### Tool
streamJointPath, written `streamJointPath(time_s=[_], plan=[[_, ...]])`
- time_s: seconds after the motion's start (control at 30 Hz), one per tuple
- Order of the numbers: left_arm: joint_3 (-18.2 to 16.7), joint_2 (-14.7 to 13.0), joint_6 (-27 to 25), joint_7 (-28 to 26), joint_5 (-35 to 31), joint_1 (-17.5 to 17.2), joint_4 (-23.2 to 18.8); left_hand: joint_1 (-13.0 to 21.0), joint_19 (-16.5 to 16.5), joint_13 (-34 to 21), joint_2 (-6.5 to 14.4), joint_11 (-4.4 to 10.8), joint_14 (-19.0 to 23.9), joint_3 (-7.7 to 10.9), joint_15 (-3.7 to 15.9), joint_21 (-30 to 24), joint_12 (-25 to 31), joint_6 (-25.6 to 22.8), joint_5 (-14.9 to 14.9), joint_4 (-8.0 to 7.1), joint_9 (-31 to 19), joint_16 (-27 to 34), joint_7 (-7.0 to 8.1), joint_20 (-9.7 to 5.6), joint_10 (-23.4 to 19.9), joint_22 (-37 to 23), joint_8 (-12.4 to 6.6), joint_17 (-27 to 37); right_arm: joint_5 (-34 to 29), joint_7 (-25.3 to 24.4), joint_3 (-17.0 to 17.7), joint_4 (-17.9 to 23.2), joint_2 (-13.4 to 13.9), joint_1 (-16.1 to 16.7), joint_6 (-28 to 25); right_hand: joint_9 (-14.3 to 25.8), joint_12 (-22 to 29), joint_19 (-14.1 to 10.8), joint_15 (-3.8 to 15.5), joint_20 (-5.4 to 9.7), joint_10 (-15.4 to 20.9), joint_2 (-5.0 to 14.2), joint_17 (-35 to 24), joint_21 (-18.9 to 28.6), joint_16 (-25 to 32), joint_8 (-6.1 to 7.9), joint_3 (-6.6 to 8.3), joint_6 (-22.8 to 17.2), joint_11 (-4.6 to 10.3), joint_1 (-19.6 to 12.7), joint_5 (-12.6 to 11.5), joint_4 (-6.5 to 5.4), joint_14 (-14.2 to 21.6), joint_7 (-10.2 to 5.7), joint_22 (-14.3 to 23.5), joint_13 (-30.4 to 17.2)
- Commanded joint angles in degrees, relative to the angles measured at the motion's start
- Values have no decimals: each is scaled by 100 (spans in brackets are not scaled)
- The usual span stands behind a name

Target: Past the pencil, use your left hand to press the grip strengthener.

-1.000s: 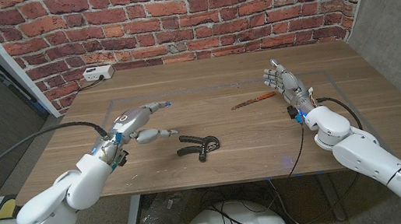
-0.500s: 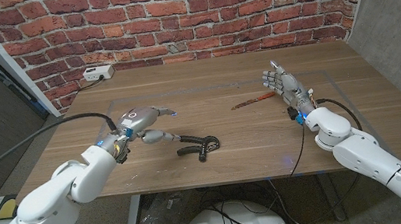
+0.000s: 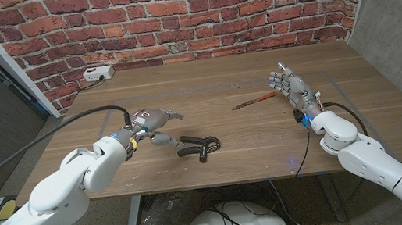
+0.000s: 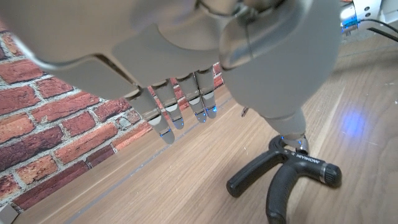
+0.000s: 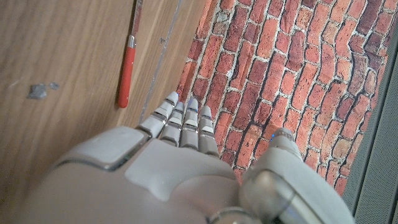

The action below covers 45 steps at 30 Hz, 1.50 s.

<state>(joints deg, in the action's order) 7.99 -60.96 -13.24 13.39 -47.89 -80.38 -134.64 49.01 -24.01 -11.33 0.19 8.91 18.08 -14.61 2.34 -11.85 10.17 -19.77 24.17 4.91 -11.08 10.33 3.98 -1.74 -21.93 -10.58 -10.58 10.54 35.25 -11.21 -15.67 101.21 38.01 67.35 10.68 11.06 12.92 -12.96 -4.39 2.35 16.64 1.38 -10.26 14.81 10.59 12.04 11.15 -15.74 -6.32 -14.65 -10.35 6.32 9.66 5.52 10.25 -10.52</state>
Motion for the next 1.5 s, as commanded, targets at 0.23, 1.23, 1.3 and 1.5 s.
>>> streamJointPath(time_s=[0.23,1.23,1.3,1.5], plan=[[667,-675,-261,975,-125,725,-220,168,-26,-30,16,8,-35,-32,442,-7,25,195,54,49,-20,4,-32,-47,92,1,24,20,62,118,-34,-111,-15,-67,-3,25,-11,-48,-2,50,-23,23,-23,-17,-11,-41,5,11,0,-50,1,31,-5,1,29,-15],[1551,-457,126,900,-190,1556,420,208,688,-36,85,-186,-550,-126,354,123,24,633,148,-17,-22,-35,-172,-281,583,42,11,11,80,66,-141,-76,-57,-59,-86,24,-21,-78,-16,32,-23,31,-25,-42,-4,-47,0,18,-3,-44,4,32,-5,-2,29,-16],[1605,-435,136,940,-169,1599,454,208,718,-36,90,-209,-574,-130,329,125,30,663,152,-21,-22,-32,-200,-263,606,42,10,11,108,59,-136,-56,-51,-55,-123,24,-20,-79,-16,30,-20,30,-25,-43,-5,-46,0,15,-3,-44,4,33,-6,0,30,-16],[1770,-357,200,982,-170,1731,535,209,722,-34,98,-270,-593,-136,312,111,37,712,158,-28,-20,-19,-265,-251,658,43,5,10,103,107,-161,-55,-24,-90,-153,24,-22,-87,-15,28,-20,29,-25,-47,0,-47,-3,17,-5,-42,5,33,3,0,30,-16]])
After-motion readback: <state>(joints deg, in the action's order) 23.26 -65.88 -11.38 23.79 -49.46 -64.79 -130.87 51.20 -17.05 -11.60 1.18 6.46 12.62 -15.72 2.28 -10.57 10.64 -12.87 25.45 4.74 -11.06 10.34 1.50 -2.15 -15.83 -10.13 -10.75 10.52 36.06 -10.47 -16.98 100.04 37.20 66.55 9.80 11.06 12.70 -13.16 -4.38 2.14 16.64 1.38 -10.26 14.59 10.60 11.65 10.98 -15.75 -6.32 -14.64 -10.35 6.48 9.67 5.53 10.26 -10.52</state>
